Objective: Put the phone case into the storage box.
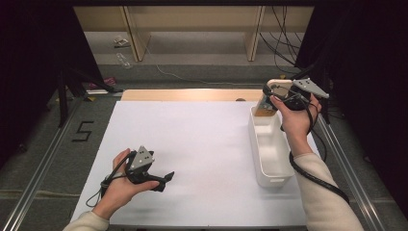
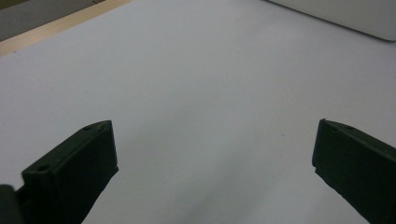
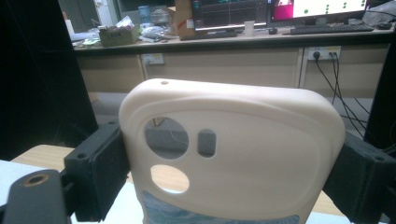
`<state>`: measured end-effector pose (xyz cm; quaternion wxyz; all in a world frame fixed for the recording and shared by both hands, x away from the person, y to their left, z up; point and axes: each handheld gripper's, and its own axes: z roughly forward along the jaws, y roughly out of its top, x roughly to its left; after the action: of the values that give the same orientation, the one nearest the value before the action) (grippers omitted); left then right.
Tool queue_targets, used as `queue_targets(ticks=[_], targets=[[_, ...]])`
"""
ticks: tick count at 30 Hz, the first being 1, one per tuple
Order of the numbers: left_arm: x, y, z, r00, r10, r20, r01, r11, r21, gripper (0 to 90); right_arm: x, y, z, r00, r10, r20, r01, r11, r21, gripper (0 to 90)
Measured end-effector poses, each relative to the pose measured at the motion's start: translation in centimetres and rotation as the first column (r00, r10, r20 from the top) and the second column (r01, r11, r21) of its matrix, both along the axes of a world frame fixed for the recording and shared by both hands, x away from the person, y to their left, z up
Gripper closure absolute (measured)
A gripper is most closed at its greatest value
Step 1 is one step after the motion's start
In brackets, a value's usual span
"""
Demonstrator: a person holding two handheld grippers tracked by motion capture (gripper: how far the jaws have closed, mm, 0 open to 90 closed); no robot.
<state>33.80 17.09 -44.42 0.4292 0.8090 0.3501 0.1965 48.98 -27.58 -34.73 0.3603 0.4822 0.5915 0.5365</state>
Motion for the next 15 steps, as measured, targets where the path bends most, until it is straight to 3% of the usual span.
queue_targets(ticks=[15], targets=[[0.0, -0.01, -0.01, 1.0, -0.001, 0.0, 0.001, 1.0, 0.0, 0.0, 0.38, -0.08, -0.37, 0.9999, -0.009, -0.007, 0.009, 1.0, -0.002, 12.6]])
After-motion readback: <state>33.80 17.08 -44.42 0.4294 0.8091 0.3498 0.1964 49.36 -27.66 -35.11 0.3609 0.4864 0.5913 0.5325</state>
